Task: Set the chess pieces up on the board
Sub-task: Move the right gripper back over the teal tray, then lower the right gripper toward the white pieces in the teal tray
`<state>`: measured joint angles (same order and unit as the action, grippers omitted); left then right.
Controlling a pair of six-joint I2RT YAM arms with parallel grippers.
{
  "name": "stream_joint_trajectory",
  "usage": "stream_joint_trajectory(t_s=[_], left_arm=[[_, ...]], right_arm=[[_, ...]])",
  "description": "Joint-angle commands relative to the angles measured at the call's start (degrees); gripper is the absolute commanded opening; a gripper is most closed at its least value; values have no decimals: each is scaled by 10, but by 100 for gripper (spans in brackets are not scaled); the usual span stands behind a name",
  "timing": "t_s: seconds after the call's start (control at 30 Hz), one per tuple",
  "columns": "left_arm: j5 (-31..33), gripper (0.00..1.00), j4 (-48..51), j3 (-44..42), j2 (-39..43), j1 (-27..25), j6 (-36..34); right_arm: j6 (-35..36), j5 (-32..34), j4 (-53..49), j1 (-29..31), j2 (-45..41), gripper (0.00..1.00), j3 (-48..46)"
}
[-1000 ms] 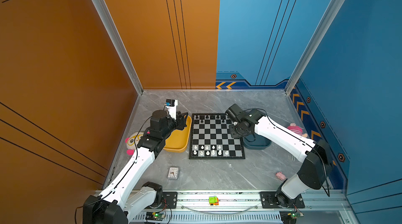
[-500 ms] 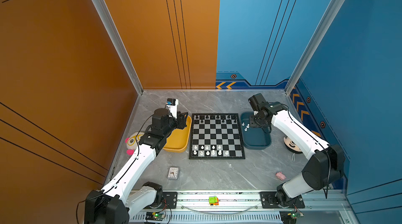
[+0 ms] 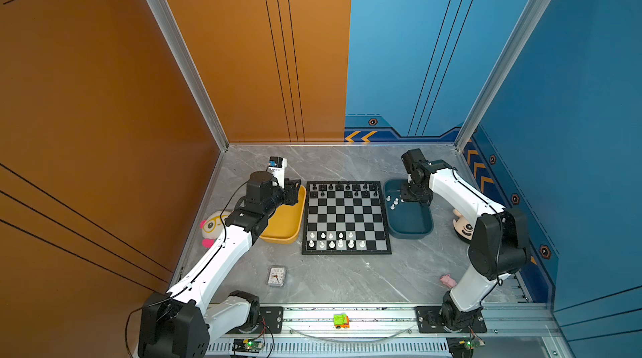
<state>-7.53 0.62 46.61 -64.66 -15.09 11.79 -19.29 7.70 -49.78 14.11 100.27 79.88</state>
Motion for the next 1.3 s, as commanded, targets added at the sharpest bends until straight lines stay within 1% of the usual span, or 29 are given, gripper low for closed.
stream_joint_trajectory(t_s=[0.0,0.17,0.47,0.93,1.27], left_arm=[[7,48,-4,18,-5,6,-11],[4,48,-6,20,-9,13,-11],[1,48,-6,17,-13,19,-10],[-4,48,-8,17,-18,24,-8],[-4,48,-8,16,-20,26,-8]], right_arm=[[-3,-12,18,-9,26,38,22],[-11,-32,37,-17,58,38,32],[-18,-37,50,-25,98,37,46],[-22,-51,60,-33,138,36,64],[-22,-55,60,-36,156,33,71]])
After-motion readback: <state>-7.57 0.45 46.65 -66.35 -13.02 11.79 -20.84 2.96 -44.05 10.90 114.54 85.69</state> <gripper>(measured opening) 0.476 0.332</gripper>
